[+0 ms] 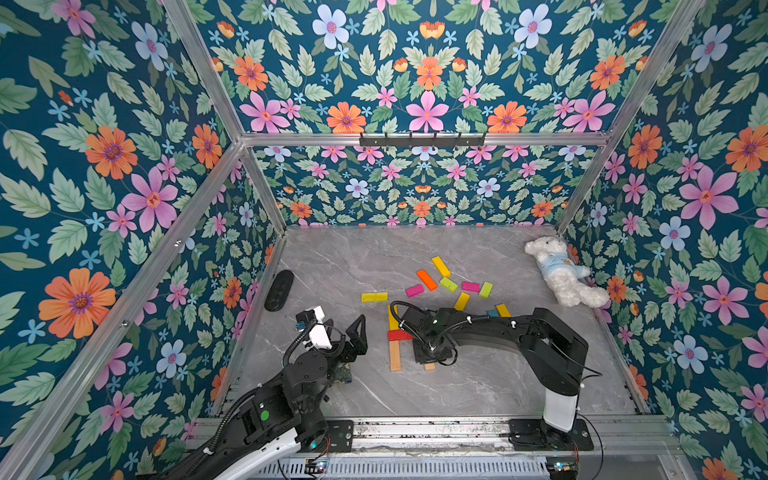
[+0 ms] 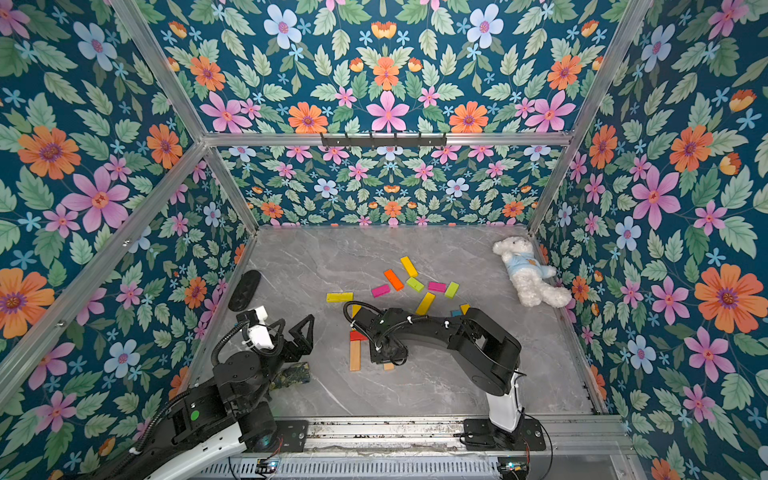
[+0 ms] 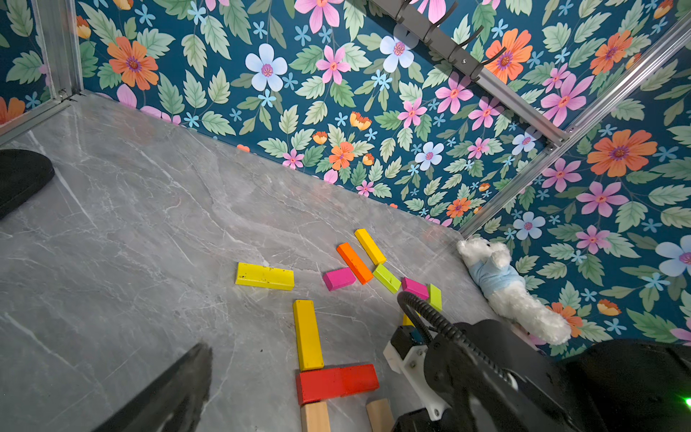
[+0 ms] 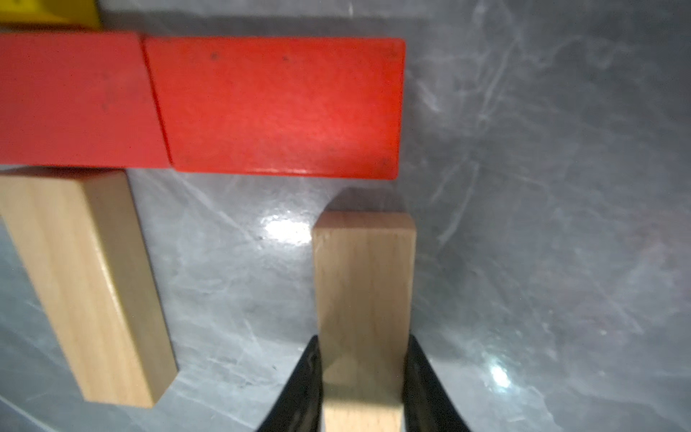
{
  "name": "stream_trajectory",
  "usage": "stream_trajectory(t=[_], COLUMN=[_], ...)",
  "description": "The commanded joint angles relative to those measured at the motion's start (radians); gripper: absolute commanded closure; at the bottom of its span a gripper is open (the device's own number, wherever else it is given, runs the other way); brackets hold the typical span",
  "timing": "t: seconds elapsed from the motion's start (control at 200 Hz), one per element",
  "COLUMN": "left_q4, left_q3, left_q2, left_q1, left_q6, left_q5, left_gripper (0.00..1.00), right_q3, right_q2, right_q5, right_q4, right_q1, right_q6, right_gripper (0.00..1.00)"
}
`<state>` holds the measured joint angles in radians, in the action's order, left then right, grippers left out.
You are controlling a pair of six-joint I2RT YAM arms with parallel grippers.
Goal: Assemble the letter h with building blocks
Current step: Assemble the building block at the center of the board.
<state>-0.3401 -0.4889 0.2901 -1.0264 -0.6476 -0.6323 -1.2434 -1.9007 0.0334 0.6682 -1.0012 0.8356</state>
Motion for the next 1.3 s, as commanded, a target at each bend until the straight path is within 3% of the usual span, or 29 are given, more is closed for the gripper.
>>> stream_trajectory(t=[0.0,1.295], left_q4=[0.004,0.001], left_q3=[-0.005,-0.005], left_q2=[-0.001,0.001], left_q1=[0.001,0.000], left_q6=[0.011,0.016], left_q5=[-0.021,-0.031], left_gripper=[0.01,0.01], right_q3=[-0.006,-0.045], right_q2=[-0.008,-0.053], right_q5=[-0.007,0.046], right_q4=[0.011,0.017], right_q1=[-0.002,0.012], right_q6=[0.025,-0.006], right_gripper=[0.75,0.70])
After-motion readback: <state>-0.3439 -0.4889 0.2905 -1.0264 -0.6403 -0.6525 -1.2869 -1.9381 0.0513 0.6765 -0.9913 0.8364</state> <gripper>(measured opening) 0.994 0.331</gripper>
